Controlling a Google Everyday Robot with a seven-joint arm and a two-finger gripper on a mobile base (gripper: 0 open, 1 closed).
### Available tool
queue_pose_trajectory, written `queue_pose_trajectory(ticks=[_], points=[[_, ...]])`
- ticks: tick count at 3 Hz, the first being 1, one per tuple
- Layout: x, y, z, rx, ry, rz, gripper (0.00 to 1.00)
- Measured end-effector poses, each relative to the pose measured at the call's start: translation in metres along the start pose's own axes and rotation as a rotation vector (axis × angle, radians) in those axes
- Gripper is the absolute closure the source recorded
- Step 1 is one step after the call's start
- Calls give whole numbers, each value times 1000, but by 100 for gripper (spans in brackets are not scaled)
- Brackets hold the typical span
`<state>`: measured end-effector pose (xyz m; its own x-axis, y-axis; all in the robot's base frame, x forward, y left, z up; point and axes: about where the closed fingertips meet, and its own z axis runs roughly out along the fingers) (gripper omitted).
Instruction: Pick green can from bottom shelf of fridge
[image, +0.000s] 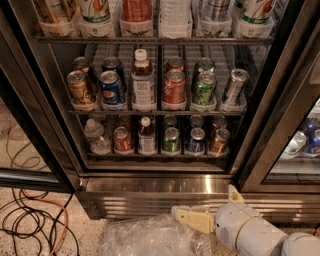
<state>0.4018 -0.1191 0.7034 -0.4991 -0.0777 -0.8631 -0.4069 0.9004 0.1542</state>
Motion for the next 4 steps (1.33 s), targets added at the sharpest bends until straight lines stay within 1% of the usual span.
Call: queue_pose_trajectory(ticks=[1,2,3,4], points=[[0,0,0,0,0,0,0],[0,-5,11,30,-4,18,0],[-45,-5,50,46,-103,-87,0],[-91,-2,92,51,-225,-184,0]])
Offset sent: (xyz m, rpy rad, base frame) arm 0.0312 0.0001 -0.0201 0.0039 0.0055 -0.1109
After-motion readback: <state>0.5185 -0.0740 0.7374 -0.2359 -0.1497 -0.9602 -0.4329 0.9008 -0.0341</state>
